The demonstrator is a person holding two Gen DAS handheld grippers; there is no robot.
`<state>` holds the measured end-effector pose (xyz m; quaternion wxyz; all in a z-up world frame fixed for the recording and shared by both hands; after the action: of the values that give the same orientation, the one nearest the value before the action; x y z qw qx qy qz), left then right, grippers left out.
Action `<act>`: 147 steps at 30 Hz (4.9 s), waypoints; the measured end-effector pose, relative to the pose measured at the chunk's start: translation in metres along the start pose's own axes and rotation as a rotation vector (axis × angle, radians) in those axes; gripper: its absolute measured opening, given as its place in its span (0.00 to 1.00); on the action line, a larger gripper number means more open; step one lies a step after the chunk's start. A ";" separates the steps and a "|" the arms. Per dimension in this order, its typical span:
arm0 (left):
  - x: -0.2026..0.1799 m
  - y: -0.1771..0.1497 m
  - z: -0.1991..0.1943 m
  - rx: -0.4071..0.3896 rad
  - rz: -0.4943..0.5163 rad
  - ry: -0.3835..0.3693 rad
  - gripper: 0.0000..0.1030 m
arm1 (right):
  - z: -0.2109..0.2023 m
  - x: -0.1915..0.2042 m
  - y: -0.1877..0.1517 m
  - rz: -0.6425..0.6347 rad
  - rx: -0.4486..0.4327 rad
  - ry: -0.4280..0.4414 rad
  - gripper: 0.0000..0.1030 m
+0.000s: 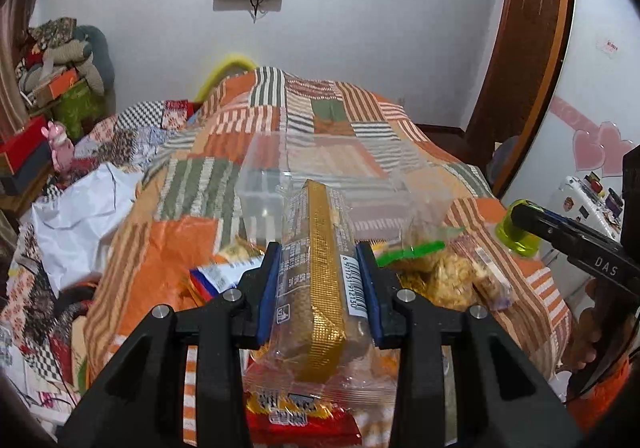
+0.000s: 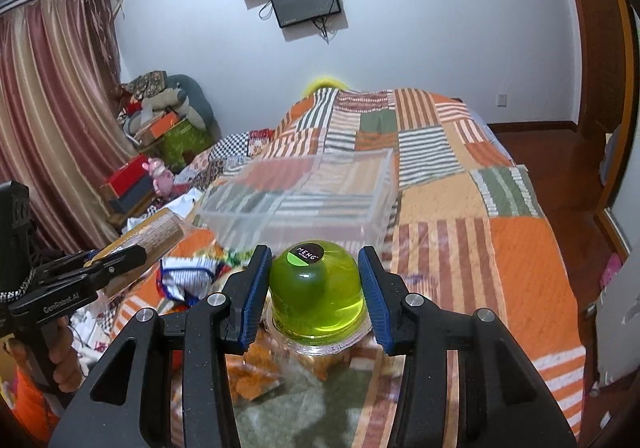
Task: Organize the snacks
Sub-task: 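Carry the wafer pack and jelly cup over the clear box and lower them in, then open both grippers to release the wafer pack and jelly cup into the box, then grasp the red chip bag with the left gripper while the right grasps the purple-wrapped biscuit roll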
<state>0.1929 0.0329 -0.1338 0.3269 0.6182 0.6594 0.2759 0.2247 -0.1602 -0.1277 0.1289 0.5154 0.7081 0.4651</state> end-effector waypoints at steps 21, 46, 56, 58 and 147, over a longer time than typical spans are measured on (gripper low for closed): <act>-0.007 0.078 0.044 -0.045 0.008 -0.001 0.35 | 0.033 0.002 0.061 -0.012 -0.075 0.012 0.40; -0.002 0.081 0.167 0.173 0.029 0.048 0.35 | 0.124 -0.018 0.063 -0.056 0.089 -0.018 0.40; -0.010 0.077 0.196 0.231 0.044 0.041 0.35 | 0.155 -0.024 0.045 -0.099 0.200 -0.049 0.40; -0.011 0.074 0.200 0.245 0.042 0.036 0.35 | 0.159 -0.026 0.041 -0.097 0.220 -0.046 0.40; 0.017 -0.104 0.040 0.339 0.071 -0.026 0.73 | 0.036 -0.066 -0.077 0.029 0.302 -0.167 0.49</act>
<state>0.1573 0.0390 -0.2403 0.2165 0.6909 0.6700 0.1638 0.2299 -0.2002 -0.2276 0.1015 0.5758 0.7493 0.3109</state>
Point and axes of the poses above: each gripper's, at about its wrist camera, not at the fingertips, and z roughly the way its jaws point, x to its left, y to its top, the point moved 7 cm from there along z, roughly the way its jaws point, and after that the axes turned 3 degrees about y, right-handed, at the moved point
